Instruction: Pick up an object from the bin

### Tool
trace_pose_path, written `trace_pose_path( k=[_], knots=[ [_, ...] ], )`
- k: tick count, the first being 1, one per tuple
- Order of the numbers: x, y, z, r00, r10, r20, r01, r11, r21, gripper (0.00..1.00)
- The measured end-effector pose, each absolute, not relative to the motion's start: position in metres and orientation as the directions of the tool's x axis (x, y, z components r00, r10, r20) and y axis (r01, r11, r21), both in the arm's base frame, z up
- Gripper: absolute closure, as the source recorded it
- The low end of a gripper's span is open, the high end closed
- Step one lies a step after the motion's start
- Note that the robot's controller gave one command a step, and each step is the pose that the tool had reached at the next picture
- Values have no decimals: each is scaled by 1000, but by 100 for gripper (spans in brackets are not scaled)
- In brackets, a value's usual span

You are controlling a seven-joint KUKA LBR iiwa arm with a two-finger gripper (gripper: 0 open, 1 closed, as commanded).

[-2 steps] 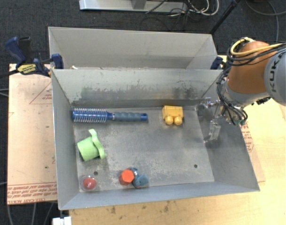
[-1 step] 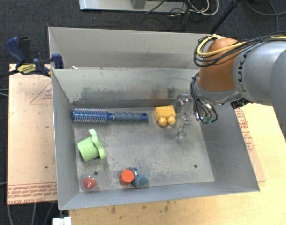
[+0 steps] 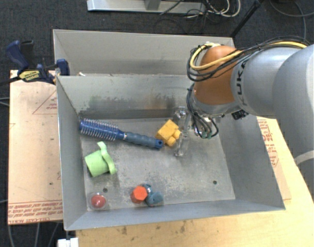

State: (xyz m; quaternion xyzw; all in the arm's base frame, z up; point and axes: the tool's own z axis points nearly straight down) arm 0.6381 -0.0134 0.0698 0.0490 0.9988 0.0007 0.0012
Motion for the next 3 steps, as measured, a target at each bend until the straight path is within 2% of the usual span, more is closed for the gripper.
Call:
trace_pose_path(
  k=[1, 2, 3],
  knots=[
    [632, 33, 70, -976, 219, -1, 219, 976, 3, 0],
    [632, 32, 71, -975, 221, -3, 221, 975, 2, 100],
    [638, 49, 202, -982, 186, -12, 186, 982, 4, 100]
  ],
)
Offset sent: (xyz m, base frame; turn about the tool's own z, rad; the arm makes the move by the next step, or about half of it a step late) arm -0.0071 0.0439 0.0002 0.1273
